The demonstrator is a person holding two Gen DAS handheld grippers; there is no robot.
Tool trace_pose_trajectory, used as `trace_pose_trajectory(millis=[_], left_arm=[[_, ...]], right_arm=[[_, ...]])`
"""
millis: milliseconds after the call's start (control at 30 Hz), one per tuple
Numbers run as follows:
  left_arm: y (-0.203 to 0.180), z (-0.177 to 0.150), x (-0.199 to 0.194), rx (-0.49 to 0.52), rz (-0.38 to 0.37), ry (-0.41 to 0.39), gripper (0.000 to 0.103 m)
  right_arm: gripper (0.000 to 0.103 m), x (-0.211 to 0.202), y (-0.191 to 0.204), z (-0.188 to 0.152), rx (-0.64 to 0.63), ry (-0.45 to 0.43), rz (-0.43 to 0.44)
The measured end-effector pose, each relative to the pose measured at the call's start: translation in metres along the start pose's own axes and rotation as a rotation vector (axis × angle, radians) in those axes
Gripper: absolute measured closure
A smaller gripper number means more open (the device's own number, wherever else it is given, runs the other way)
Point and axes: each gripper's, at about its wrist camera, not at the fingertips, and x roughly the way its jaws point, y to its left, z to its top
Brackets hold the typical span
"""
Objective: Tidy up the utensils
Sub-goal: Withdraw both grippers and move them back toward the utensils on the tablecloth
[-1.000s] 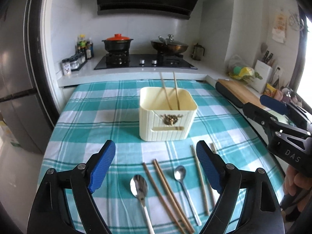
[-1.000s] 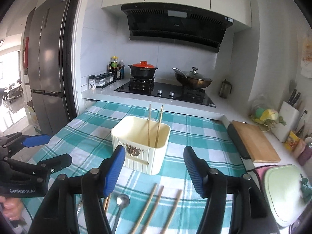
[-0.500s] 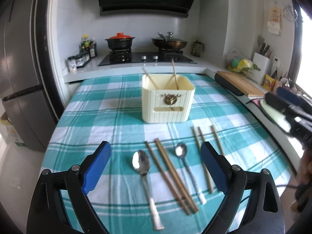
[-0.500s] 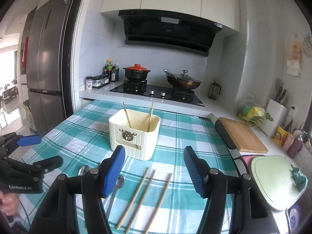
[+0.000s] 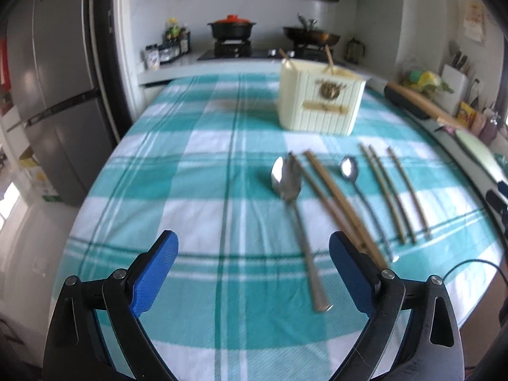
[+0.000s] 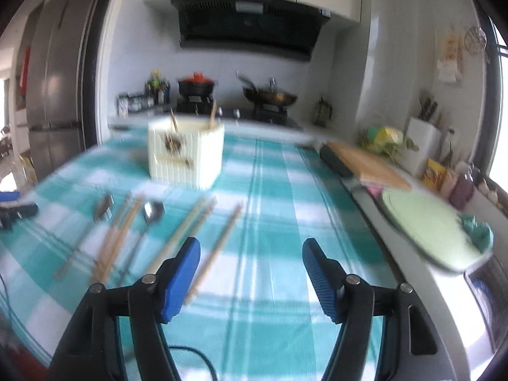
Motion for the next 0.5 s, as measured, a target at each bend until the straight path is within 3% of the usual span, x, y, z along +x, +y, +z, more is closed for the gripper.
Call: trace_pose_trajectory(millis=[167,500], left_arm=[[-0.006,-0.016,0.012,0.041,0.052,0.023,0.007],[-0.019,-0.011,0.024,0.032,0.011,0.045,0.007]], right_arm=[[0.035,0.013,-0.004,-0.028,0.041,0.07,0.002],[0.035,0.017,0.003,-0.037,0.042,0.099,0.04]])
